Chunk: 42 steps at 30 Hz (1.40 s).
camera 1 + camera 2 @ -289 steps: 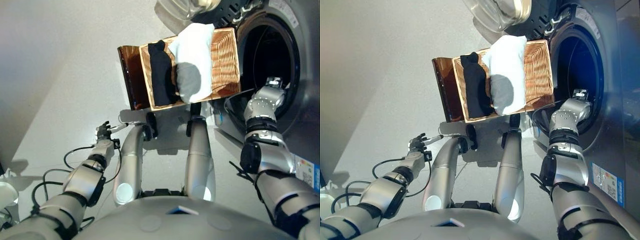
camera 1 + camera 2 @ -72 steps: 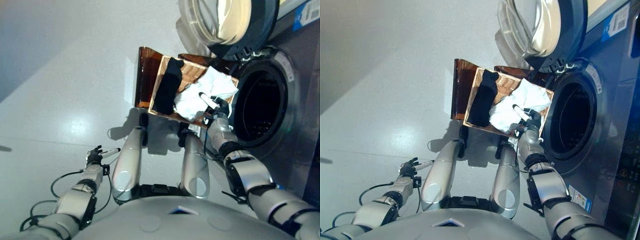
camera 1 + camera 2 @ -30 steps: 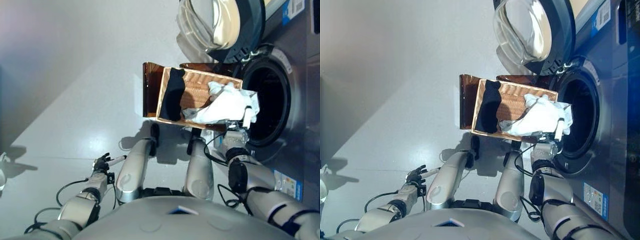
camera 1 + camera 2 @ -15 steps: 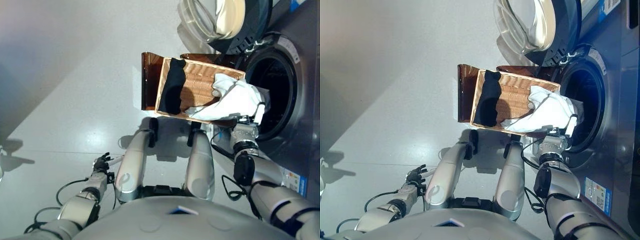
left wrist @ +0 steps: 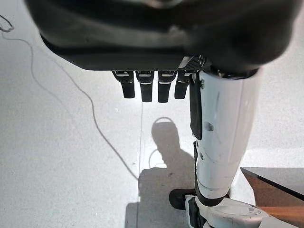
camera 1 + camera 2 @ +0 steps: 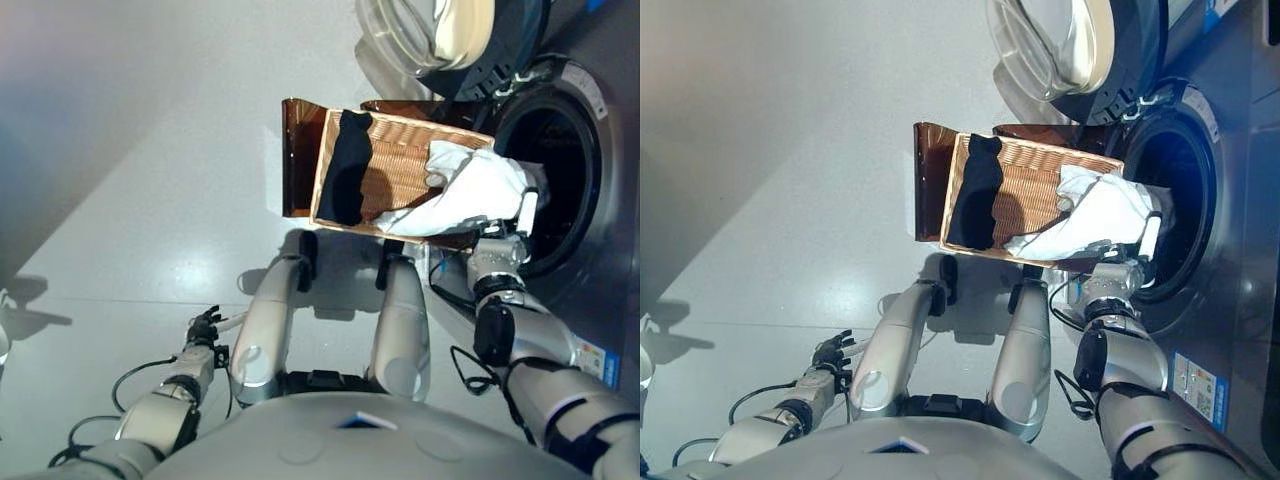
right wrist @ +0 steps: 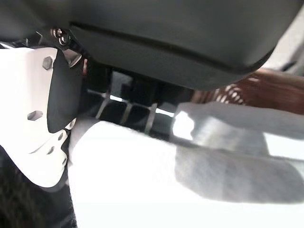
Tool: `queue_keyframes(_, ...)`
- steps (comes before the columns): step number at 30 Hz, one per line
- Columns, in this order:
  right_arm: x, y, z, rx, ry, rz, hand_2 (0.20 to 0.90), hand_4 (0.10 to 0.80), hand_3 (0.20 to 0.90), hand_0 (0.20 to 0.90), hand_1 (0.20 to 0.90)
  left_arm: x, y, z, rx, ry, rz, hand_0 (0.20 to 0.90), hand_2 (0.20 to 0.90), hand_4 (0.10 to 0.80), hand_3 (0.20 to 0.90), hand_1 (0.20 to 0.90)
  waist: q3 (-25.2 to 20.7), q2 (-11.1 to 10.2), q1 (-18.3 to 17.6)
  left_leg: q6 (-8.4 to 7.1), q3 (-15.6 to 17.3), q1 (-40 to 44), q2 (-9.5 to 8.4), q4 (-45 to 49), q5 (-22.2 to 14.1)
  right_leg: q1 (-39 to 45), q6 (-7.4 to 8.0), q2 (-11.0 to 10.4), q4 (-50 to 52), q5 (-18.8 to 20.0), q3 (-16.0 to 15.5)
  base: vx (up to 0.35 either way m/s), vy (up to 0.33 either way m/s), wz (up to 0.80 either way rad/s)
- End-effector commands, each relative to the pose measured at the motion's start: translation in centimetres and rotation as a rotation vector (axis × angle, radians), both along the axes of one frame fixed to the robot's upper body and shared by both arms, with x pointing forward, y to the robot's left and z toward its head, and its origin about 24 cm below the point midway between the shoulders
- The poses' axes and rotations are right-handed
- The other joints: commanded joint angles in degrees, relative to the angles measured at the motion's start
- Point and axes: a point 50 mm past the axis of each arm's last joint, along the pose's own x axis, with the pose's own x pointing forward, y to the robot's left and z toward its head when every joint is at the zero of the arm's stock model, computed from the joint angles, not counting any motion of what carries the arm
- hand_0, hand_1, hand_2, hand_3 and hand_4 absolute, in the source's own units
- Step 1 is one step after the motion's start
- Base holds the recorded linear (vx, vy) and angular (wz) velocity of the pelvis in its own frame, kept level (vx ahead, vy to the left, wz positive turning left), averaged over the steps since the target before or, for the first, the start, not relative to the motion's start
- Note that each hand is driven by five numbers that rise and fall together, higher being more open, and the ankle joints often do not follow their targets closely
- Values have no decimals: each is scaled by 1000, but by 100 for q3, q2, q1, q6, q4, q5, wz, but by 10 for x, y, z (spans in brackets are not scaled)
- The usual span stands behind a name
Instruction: Pick up the clothes and place them into the washing machine
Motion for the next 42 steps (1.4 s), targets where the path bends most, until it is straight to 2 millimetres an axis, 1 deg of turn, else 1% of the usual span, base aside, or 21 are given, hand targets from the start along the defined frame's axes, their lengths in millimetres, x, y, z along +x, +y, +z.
queue_keyframes(1,12,-39,54,-281,-58,27,200,300,200,200,200,-43,29,-4,95,136,53,900,900,800,900,900,-292,9,69,-442,7,-73,30,-211,236,307,-509,158,178,-448,-140,0,0,0)
queue_keyframes(2,15,-34,53,-303,-37,65,200,300,200,200,200,-44,29,-5,93,137,55,900,900,800,900,900,-290,3,82,-444,6,-33,31,-255,257,353,-503,157,138,-433,-149,0,0,0)
queue_keyframes(5,19,-29,54,-313,-30,90,200,300,200,200,200,-44,31,-4,96,136,59,900,900,800,900,900,-302,-21,110,-439,-20,54,17,-377,294,463,-480,134,25,-406,-199,0,0,0)
queue_keyframes(9,23,-28,58,-250,-90,36,200,300,200,200,200,-43,32,-3,97,125,71,900,900,800,900,900,-347,-30,158,-422,-62,99,-26,-412,289,502,-461,116,19,-422,-210,0,0,0)
queue_keyframes(13,24,-31,64,-194,-150,-31,200,300,200,200,200,-41,32,-3,102,122,68,900,900,800,900,900,-312,-28,177,-405,-84,-45,-42,-26,153,422,-501,108,358,-602,-198,-9,-6,3)
queue_keyframes(16,21,-37,67,-145,-189,-102,200,300,200,200,200,-43,33,-3,105,135,68,900,900,800,900,900,-257,-29,170,-413,-108,-182,-4,314,-19,304,-553,115,693,-783,-172,-18,-21,14)
queue_keyframes(17,20,-40,67,-138,-191,-119,200,300,200,200,200,-44,33,-4,103,141,66,900,900,800,900,900,-255,-21,173,-418,-106,-213,7,375,-52,272,-560,112,753,-817,-178,87,-17,12)
queue_keyframes(18,19,-42,67,-131,-195,-132,200,300,200,200,200,-46,33,-4,102,149,66,900,900,800,900,900,-284,-16,170,-446,-144,-174,10,441,-212,297,-536,129,829,-976,-147,90,-23,7)
queue_keyframes(19,17,-44,68,-127,-199,-147,200,300,200,200,200,-47,33,-4,101,154,66,900,900,800,900,900,-284,-6,166,-449,-143,-201,22,506,-244,280,-546,134,884,-1004,-136,101,-33,6)
queue_keyframes(20,14,-51,71,-121,-207,-186,200,300,200,200,200,-50,34,-5,100,164,69,900,900,800,900,900,-279,24,160,-454,-140,-215,39,561,-304,243,-557,140,977,-1081,-131,5,-20,9)
queue_keyframes(21,14,-51,72,-121,-207,-187,200,300,200,200,200,-50,34,-5,100,164,68,900,900,800,900,900,-285,26,165,-452,-139,-230,39,559,-289,227,-558,141,974,-1067,-130,-81,-13,6)
queue_keyframes(22,12,-54,72,-116,-209,-201,200,300,200,200,200,-51,34,-5,99,166,69,900,900,800,900,900,-255,43,152,-426,-97,-290,54,569,-174,158,-595,129,986,-973,-163,0,0,0)
queue_keyframes(23,10,-56,72,-104,-217,-224,200,300,200,200,200,-52,34,-5,100,167,71,900,900,800,900,900,-286,54,152,-455,-131,-245,45,615,-331,190,-574,153,1048,-1136,-117,0,-17,-4)
queue_keyframes(26,7,-60,73,-81,-231,-265,200,300,200,200,200,-53,34,-5,100,169,73,900,900,800,900,900,-283,89,148,-453,-115,-277,56,670,-368,128,-591,158,1143,-1200,-98,32,-13,-2)
queue_keyframes(30,-4,-81,85,-83,-247,-358,200,300,200,200,200,-55,35,-5,101,173,75,900,900,800,900,900,-319,166,120,-470,-109,-393,49,775,-411,-25,-619,154,1312,-1279,-41,0,0,1)
queue_keyframes(34,-6,-87,90,-90,-256,-374,200,300,200,200,200,-56,34,-5,99,174,71,900,900,800,900,900,-348,187,118,-473,-105,-413,46,763,-411,-55,-620,153,1308,-1282,-32,0,1,0)
queue_keyframes(35,-13,-103,108,-107,-295,-441,200,300,200,200,200,-59,35,-6,104,182,67,900,900,800,900,900,-379,222,78,-475,-71,-432,40,714,-399,-116,-631,152,1293,-1281,-5,-16,20,4)
queue_keyframes(38,-21,-118,124,-121,-323,-501,200,300,200,200,200,-60,31,-7,97,184,58,900,900,800,900,900,-418,284,77,-472,-30,-492,27,704,-386,-217,-638,148,1329,-1287,47,-6,15,-4)
queue_keyframes(40,-27,-130,143,-146,-353,-548,200,300,200,200,200,-59,27,-8,90,173,54,900,900,800,900,900,-456,341,59,-473,-3,-530,17,730,-399,-284,-640,133,1386,-1303,93,1,18,-2)
queue_keyframes(41,-27,-131,144,-148,-353,-550,200,300,200,200,200,-59,26,-8,88,172,53,900,900,800,900,900,-459,350,66,-472,-1,-534,16,731,-400,-289,-639,133,1389,-1304,95,8,30,-4)
queue_keyframes(42,-31,-135,151,-164,-364,-570,200,300,200,200,200,-61,24,-9,84,180,49,900,900,800,900,900,-482,386,61,-471,13,-543,7,733,-403,-316,-637,133,1408,-1304,115,0,0,0)
